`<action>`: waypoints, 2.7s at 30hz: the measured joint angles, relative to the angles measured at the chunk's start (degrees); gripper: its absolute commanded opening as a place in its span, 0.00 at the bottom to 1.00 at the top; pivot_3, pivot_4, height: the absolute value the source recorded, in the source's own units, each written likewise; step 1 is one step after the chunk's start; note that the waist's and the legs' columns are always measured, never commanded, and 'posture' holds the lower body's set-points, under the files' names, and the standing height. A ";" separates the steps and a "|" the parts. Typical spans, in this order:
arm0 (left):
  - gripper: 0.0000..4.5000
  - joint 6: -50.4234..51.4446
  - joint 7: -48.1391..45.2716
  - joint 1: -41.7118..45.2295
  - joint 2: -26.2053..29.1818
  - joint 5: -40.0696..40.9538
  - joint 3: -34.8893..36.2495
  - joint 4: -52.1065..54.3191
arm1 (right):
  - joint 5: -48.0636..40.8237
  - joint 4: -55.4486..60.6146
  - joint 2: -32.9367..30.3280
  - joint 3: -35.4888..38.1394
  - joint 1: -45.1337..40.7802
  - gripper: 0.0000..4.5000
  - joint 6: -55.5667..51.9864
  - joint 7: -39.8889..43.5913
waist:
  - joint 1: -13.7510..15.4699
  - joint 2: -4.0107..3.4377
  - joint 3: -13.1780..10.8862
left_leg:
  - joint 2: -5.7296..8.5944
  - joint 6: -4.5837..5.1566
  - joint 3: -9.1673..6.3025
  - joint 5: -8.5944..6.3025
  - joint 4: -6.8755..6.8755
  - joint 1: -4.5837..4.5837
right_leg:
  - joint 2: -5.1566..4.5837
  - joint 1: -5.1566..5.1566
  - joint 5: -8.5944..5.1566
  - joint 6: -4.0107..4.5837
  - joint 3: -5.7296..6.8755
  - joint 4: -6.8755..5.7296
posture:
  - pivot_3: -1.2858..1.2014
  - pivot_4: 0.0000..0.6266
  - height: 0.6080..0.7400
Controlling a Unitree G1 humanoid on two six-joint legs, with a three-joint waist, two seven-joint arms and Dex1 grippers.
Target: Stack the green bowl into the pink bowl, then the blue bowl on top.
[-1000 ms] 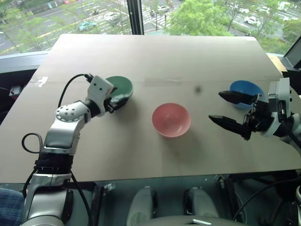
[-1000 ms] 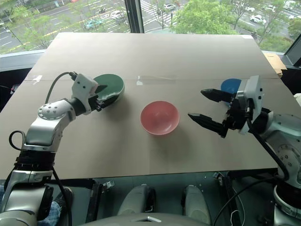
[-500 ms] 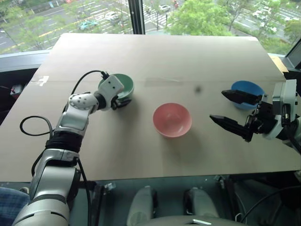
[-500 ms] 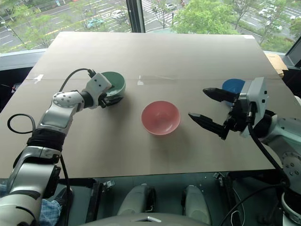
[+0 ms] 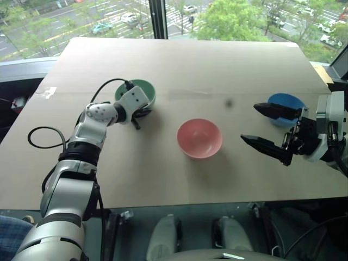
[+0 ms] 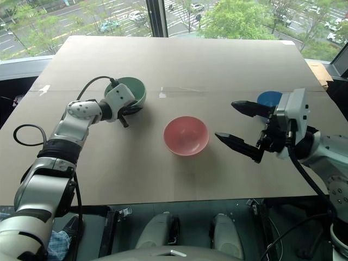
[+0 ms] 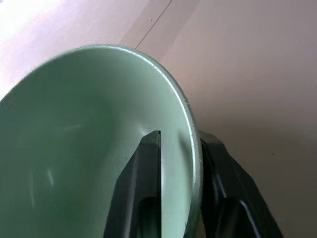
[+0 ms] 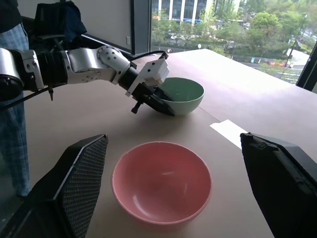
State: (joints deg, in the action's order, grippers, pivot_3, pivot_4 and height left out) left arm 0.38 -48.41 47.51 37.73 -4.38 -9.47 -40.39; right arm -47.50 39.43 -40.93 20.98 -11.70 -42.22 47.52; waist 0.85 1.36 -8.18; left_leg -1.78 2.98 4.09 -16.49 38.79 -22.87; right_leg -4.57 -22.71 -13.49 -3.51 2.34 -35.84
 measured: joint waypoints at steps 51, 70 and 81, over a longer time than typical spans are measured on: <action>0.83 11.23 -34.17 -1.16 -4.13 25.56 -1.72 37.26 | 1.24 -2.53 -3.04 -5.45 0.27 1.00 5.18 -1.99 | -0.23 -0.01 -0.04 | -0.31 0.21 0.10 -0.12 0.43 0.00 | 0.09 0.03 0.01 -0.02 -0.24 -0.03 | 0.52 0.24 0.99; 0.83 14.09 -31.48 -15.99 7.68 33.65 16.40 33.06 | 31.86 -35.72 -9.47 -20.09 -11.11 1.00 12.35 -6.54 | -0.26 -0.05 -0.07 | -0.31 0.16 0.22 -0.10 0.37 -0.02 | 0.12 -0.03 0.00 -0.01 -0.20 0.02 | 0.52 0.24 0.99; 0.83 10.08 -35.10 -16.16 11.90 33.85 19.24 28.40 | 47.77 -62.76 -6.62 -29.85 -23.09 1.00 29.34 -4.87 | -0.56 -0.13 -0.13 | -0.29 0.16 0.26 -0.10 0.37 -0.01 | 0.10 -0.03 0.01 -0.02 -0.22 0.02 | 0.52 0.24 0.99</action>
State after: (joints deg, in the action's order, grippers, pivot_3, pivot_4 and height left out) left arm 10.46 -83.51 31.36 49.63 29.46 9.76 -11.99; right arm 0.27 -23.34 -47.55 -8.87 -34.80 -12.88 42.64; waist 0.29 1.23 -8.31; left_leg -2.08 3.14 4.35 -16.60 39.16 -22.89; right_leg -4.46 -22.74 -13.49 -3.52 2.13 -35.82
